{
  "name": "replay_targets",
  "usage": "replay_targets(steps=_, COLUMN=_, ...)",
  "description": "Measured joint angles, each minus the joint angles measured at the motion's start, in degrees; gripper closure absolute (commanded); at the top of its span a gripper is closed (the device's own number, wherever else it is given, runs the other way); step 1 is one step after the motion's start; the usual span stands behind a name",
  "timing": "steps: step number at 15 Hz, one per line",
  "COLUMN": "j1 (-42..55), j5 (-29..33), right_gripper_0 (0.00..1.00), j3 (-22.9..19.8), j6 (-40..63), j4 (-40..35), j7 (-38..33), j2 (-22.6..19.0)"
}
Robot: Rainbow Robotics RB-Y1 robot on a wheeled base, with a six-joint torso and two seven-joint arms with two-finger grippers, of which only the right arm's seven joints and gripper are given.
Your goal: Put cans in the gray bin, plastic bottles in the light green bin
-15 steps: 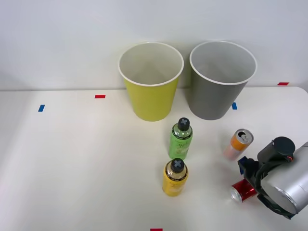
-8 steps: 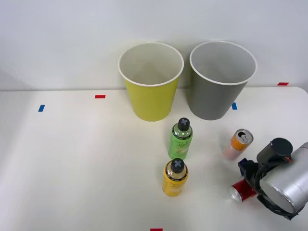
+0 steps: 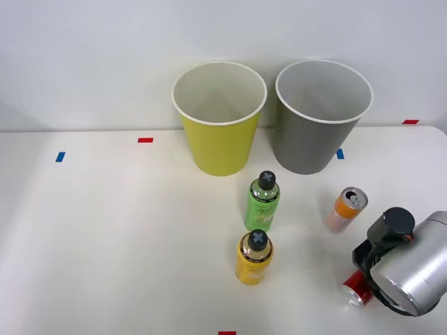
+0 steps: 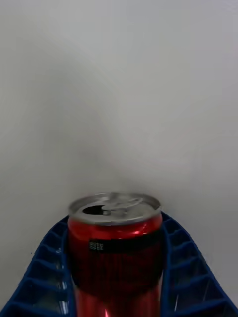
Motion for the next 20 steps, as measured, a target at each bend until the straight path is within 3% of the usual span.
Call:
replay_targets(steps=6, j1=4.0, j5=6.4, right_gripper_0=1.0, j3=1.3, j6=-6.8, j4=-2.9, j7=2.2, j2=-0.5)
replay_targets(steps=10, j1=11.5, j5=14.7, right_gripper_0=1.0, j3=0.2, j6=-11.3, j4=-12.5, j7=13.1, j2=-2.3)
replay_targets(steps=14, j1=20.9, j5=27.8, right_gripper_0=1.0, j3=-1.0, j6=-19.3, j4=-20.5, j7=26.9, j2=-2.8)
replay_targets(steps=17, j1=27.1, j5=37.4, right_gripper_0=1.0, j3=-1.7, j6=-23.9, j4=-24.3, j7=33.2, j2=-3.1)
replay_targets(steps=20, j1=31.1, j5=41.9, right_gripper_0=1.0, j3=-2.7, j6=-34.4, j4=-25.7, j7=35.2, j2=-2.2)
